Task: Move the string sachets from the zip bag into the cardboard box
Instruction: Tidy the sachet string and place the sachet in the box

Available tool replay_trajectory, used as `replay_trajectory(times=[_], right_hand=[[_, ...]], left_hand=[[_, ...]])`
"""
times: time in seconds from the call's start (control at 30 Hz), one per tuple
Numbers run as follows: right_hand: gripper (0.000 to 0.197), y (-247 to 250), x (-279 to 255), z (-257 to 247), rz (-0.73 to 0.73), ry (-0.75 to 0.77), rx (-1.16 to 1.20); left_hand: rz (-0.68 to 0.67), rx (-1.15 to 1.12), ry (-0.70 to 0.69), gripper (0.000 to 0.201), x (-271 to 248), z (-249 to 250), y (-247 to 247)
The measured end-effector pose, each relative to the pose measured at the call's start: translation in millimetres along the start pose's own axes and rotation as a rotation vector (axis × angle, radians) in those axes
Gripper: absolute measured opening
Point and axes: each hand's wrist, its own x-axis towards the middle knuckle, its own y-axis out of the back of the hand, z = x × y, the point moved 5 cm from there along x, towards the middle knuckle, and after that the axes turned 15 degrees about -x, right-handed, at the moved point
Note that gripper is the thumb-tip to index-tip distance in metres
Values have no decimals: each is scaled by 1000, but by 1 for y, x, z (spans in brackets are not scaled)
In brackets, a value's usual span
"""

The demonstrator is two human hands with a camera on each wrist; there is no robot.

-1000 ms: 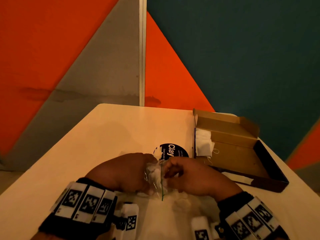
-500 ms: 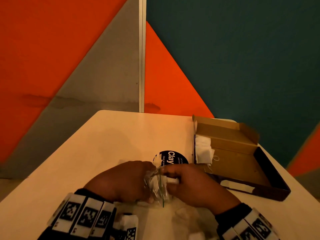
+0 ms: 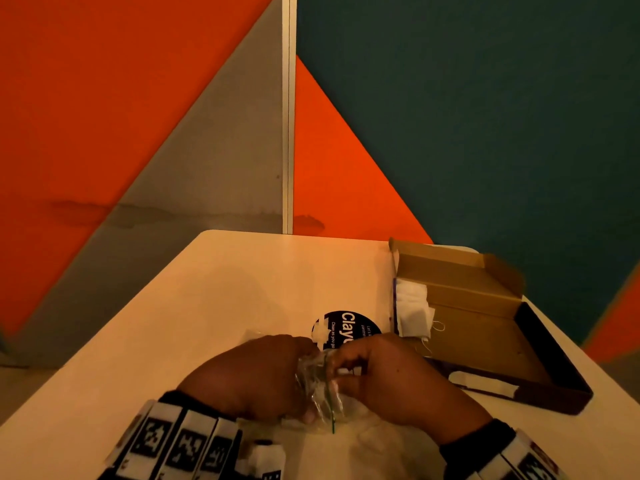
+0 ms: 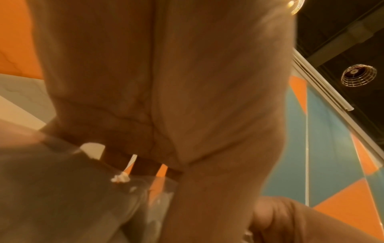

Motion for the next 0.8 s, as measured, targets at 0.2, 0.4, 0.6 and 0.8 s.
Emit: replay_trajectory(times=[0.2, 0.4, 0.6, 0.8], right_hand=[[29, -1, 1, 1, -44, 45, 24], [19, -2, 3, -4, -58, 30, -14], [7, 9, -1, -1, -7, -31, 6], [3, 49, -12, 6, 98, -90, 13]], left_hand=[[-25, 35, -18, 44, 1, 3, 3], [-31, 4, -16, 44, -1, 4, 4], [-9, 12, 30, 53, -3, 2, 4], [8, 11, 97, 73, -4, -2, 5]])
